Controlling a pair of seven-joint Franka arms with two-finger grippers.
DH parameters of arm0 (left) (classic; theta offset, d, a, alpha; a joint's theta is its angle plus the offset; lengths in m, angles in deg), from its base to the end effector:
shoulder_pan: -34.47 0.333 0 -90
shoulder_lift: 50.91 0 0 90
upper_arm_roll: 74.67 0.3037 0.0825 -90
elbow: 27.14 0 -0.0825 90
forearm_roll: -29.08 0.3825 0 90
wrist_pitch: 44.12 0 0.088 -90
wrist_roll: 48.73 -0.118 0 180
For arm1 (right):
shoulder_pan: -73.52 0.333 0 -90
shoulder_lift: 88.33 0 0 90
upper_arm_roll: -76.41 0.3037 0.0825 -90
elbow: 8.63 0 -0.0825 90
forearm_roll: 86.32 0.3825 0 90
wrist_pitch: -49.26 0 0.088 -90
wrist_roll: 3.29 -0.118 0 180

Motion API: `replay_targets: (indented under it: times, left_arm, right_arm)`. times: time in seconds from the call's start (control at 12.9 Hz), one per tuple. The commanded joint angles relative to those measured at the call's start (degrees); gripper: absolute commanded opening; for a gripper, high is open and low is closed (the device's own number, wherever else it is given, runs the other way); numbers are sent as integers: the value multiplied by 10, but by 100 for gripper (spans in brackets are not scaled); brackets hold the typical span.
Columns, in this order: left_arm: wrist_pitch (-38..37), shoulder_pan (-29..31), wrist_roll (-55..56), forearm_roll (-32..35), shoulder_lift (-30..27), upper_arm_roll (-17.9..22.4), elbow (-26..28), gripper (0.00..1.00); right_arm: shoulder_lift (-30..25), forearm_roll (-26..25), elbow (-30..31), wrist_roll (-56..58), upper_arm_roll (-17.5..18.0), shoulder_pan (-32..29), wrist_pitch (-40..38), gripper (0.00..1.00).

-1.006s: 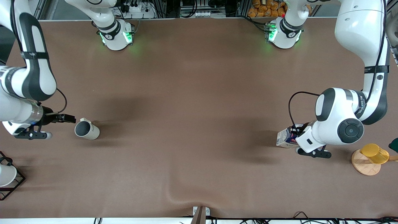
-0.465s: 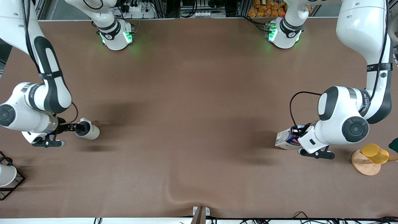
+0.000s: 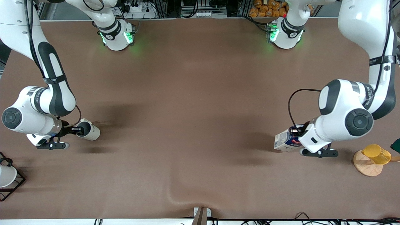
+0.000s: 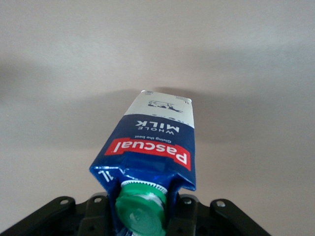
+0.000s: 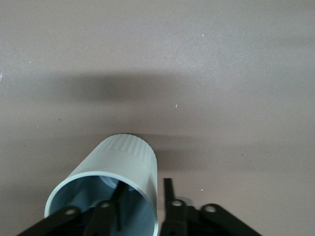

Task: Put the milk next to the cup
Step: 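Carry the mug to the table middle while the left gripper lifts the milk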

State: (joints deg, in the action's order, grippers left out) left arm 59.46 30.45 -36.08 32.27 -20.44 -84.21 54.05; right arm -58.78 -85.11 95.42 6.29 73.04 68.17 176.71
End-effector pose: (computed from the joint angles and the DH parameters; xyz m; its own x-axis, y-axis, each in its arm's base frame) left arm 0.6676 -0.1371 0.3629 0.9904 -0.0156 -0.1371 -0.0155 -0.9999 0.0023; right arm 0.6235 -0.0930 0.2262 0.9942 0.0075 -0.1069 0.0071 -1.0000 -0.0042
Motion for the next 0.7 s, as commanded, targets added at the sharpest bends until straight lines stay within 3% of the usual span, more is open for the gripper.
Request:
replay_targets:
  times: [0.0, 0.15, 0.31, 0.46, 0.62]
  left_arm:
    - [-2, -7, 61, -8, -13, -26, 6, 0]
    - [-5, -7, 101, -8, -14, -50, -1, 0]
    - [-5, -9, 145, -7, -15, -64, -1, 0]
    - [-5, -8, 163, -7, -15, -74, -1, 0]
    - [-6, -8, 164, -7, -16, -74, -1, 0]
  right_arm:
    - [-12, 12, -14, -2, 7, 0, -43, 0]
    - [-15, 14, -40, -67, 8, 16, -76, 0]
    - [-20, 16, -101, -161, 8, 53, -178, 0]
    - [-20, 67, -160, -236, 7, 88, -264, 0]
    - [-19, 106, -187, -312, 7, 121, -281, 0]
